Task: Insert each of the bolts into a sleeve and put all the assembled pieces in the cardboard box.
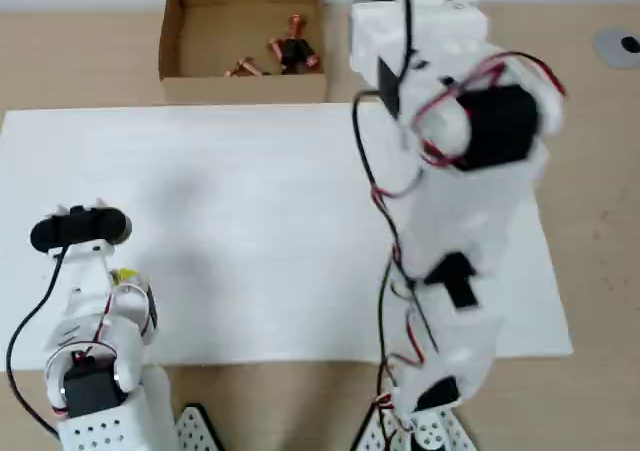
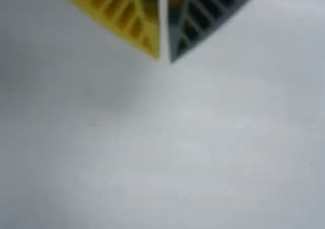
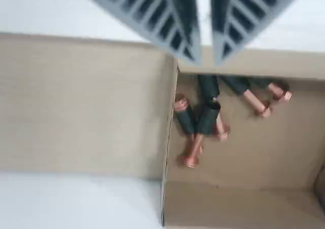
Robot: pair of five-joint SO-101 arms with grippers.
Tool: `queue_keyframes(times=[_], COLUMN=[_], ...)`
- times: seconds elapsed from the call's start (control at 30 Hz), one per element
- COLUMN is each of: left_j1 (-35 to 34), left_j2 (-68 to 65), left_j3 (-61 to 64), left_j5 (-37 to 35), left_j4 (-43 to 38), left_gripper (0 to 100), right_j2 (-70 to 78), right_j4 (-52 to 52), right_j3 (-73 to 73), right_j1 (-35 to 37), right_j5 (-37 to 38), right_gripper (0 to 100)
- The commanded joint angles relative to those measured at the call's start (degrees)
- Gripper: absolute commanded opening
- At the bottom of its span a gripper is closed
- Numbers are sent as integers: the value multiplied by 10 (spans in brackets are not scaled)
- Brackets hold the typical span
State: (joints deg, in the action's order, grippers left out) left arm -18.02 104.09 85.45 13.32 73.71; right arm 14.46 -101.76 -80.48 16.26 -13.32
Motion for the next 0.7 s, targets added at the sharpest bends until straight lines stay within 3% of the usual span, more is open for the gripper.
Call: queue_keyframes(times=[0.0,0.27,0.67], left_j1=[-5,-7,-8], left_j2=[3,3,3], left_j3=[6,23,65], left_j5=[7,4,7], left_j4=[-11,-27,-27], left_gripper=[9,9,9], right_j2=[-176,-541,-958], right_j4=[-9,-4,113], right_j3=[201,704,1217], right_j1=[-9,-12,-12], right_j5=[-4,2,28], right_gripper=[9,9,9])
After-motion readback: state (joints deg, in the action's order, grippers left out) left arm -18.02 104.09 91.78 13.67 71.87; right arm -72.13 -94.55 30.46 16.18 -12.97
